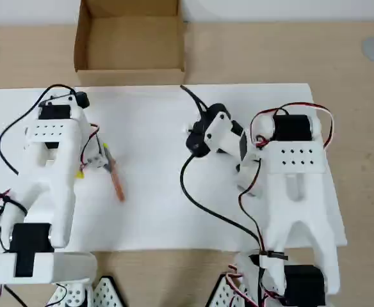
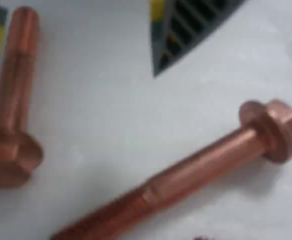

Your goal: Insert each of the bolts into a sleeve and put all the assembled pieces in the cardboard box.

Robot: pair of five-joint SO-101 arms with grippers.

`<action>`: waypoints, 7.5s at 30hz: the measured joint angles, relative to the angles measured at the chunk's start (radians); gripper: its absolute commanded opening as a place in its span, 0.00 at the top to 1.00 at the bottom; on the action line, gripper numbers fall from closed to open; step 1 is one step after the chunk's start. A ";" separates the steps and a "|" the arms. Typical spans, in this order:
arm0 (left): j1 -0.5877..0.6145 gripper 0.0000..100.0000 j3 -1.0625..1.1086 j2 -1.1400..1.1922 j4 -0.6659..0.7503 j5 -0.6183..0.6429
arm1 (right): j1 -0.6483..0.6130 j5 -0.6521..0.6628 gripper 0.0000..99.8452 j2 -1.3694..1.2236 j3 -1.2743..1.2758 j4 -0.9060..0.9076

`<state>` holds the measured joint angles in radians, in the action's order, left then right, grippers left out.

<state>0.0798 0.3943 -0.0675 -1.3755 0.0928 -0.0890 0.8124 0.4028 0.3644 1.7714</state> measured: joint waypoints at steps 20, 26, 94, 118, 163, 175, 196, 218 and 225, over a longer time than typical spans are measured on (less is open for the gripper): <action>-0.130 0.78 0.017 0.006 0.181 0.115 | 0.000 0.117 0.76 -0.003 0.293 -0.244; -0.110 0.78 0.048 0.006 0.187 0.132 | -0.037 0.118 0.76 -0.003 0.290 -0.247; -0.066 0.78 0.061 0.006 0.187 0.137 | 0.075 -0.301 0.76 -0.212 0.287 -0.552; -0.066 0.78 0.063 0.006 0.187 0.135 | 0.074 -0.245 0.76 -0.333 0.327 -0.672; -0.012 0.78 0.063 0.006 0.167 0.117 | 0.078 -0.172 0.82 -0.290 0.264 -0.565; -0.012 0.78 0.063 0.006 0.167 0.117 | 0.075 -0.132 0.82 -0.354 0.262 -0.598; -0.012 0.86 0.063 0.006 0.133 0.066 | 0.084 -0.164 0.99 -0.437 0.187 -0.611; -0.011 0.79 0.130 -0.098 0.126 0.060 | 0.077 -0.187 0.99 -0.204 0.074 -0.376; -0.011 0.74 0.178 -0.107 0.126 0.060 | 0.077 -0.187 0.99 -0.203 0.074 -0.368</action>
<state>0.0690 0.5723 -0.1749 -1.2497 0.1527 -0.0123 0.6252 0.2002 0.4381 1.4032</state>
